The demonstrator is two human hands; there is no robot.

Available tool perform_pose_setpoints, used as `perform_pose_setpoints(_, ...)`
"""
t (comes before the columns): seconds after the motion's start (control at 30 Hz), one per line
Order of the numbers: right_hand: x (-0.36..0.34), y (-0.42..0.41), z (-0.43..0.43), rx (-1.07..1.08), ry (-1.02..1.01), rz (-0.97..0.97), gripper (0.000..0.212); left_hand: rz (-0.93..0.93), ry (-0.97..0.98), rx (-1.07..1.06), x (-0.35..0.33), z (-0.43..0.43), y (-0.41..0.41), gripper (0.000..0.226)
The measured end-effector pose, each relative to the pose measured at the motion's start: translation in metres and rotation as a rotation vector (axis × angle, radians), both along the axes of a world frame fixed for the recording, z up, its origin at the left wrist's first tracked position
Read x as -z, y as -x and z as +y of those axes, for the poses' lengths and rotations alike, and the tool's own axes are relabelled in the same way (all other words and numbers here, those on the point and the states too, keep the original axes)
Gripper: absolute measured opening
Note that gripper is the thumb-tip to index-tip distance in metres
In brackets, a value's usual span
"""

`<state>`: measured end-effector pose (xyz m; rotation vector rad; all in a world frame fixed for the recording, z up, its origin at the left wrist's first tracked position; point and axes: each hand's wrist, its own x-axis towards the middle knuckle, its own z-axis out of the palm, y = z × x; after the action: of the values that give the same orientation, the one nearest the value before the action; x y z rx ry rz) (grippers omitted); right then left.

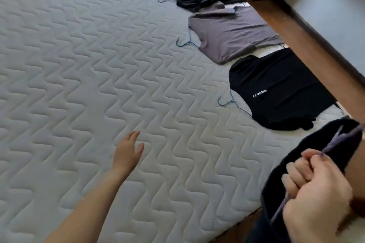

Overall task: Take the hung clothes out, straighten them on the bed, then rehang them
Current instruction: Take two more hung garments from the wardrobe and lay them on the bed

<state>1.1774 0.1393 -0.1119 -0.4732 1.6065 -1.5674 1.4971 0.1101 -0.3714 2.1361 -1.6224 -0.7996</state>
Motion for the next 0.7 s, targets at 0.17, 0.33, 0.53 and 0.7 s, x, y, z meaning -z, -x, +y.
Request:
perform_pose_setpoints(0.17, 0.149, -0.080, -0.078, 0.018, 0.039, 0.047, 0.026, -0.210, -0.016, -0.070, 0.118, -0.026, -0.040, 0.061)
perform_pose_setpoints(0.33, 0.301, -0.117, -0.149, -0.191, -0.114, 0.117, 0.022, -0.396, 0.093, -0.135, 0.197, -0.005, -0.043, 0.057)
perform_pose_setpoints(0.53, 0.387, -0.120, -0.203, -0.606, -0.326, 0.521, 0.021, -0.409, 0.170, -0.196, 0.212, -0.005, -0.050, 0.055)
perform_pose_setpoints(0.7, 0.402, -0.135, -0.235, -0.655, -0.406, 0.458, 0.021, -0.427, 0.180, -0.224, 0.208, -0.006, -0.046, 0.055)
